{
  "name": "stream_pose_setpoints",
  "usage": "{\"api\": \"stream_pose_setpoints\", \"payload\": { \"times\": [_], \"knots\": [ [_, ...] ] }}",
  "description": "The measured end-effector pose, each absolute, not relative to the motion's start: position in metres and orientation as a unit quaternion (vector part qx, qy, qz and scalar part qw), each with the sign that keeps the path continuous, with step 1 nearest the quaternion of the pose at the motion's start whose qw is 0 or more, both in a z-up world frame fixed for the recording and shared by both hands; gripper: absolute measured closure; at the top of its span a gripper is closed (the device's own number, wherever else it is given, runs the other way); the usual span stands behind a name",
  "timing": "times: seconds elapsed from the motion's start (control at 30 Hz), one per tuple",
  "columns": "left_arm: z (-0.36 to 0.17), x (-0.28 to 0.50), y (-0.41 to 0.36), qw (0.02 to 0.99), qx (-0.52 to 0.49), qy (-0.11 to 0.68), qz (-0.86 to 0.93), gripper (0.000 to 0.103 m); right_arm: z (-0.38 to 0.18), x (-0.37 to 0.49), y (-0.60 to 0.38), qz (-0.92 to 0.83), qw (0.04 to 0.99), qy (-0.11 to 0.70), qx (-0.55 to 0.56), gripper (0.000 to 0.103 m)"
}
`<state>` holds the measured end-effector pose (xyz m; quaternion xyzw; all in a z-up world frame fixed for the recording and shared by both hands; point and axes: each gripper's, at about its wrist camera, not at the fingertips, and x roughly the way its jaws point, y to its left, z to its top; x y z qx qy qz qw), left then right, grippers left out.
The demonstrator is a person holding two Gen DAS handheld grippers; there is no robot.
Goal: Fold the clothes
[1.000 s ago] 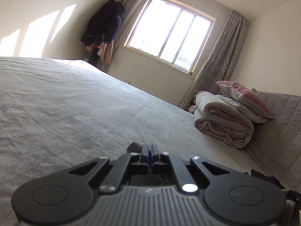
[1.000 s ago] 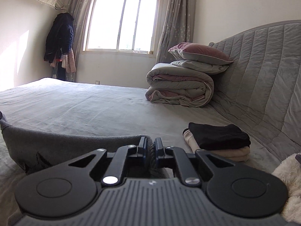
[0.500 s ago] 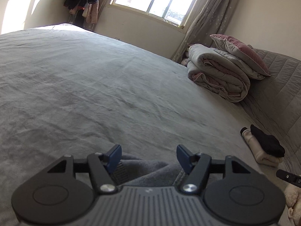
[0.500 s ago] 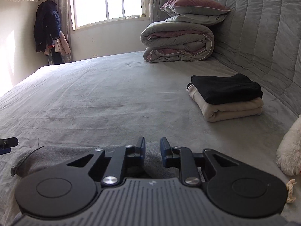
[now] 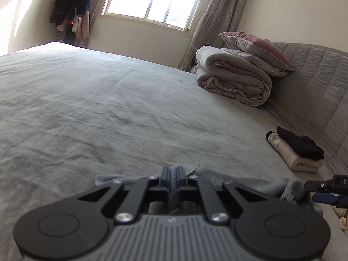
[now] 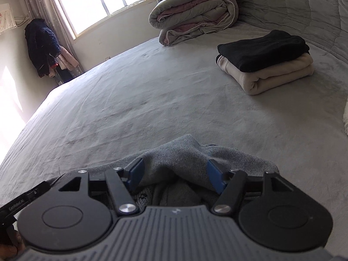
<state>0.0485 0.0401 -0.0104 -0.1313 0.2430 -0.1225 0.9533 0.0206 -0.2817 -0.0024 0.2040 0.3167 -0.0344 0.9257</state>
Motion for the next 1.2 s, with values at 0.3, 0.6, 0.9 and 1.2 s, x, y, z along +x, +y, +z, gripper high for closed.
{"api": "stream_pose_setpoints", "payload": {
  "times": [0.3, 0.6, 0.9, 1.2],
  "knots": [
    [0.05, -0.011, 0.081, 0.958, -0.128, 0.212, -0.146, 0.099, 0.003, 0.015, -0.299, -0.029, 0.914, 0.311, 0.26, 0.035],
    [0.058, -0.079, 0.106, 0.936, -0.1, 0.275, -0.198, 0.099, 0.006, 0.007, -0.309, -0.03, 0.909, 0.31, 0.278, 0.035],
    [0.028, -0.122, 0.063, 0.895, -0.029, 0.346, -0.282, 0.102, 0.001, 0.008, -0.31, -0.029, 0.901, 0.32, 0.291, 0.035],
    [0.015, -0.118, 0.038, 0.874, -0.009, 0.377, -0.307, 0.092, 0.0, 0.011, -0.305, -0.022, 0.899, 0.325, 0.293, 0.035]
  ]
}}
